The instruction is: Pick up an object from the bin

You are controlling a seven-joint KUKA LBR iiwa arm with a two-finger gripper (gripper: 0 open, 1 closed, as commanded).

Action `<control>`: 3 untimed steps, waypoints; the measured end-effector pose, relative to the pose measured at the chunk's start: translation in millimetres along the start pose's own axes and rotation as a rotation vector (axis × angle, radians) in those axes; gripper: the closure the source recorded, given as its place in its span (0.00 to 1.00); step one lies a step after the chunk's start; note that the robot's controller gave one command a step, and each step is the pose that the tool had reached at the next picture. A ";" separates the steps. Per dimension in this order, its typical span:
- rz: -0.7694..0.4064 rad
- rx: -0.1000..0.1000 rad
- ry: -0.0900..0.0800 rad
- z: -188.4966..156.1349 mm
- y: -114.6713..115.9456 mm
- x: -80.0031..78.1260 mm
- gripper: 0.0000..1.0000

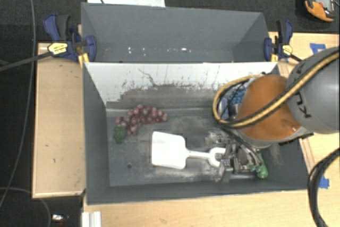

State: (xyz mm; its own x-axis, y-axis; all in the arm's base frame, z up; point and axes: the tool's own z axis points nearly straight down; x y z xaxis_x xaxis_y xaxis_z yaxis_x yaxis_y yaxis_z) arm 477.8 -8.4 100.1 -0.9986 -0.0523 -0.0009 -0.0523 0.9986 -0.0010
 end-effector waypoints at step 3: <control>0.192 -0.001 -0.007 30.3 -1.0 -26.8 1.00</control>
Offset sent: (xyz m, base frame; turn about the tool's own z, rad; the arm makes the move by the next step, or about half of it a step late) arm 0.0264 0.0001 -0.0301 0.1924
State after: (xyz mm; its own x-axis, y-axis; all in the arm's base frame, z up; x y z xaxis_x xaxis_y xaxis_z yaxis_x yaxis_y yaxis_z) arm 504.6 -7.9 69.9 -0.9903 0.1391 -0.0082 0.1391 0.9903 0.0007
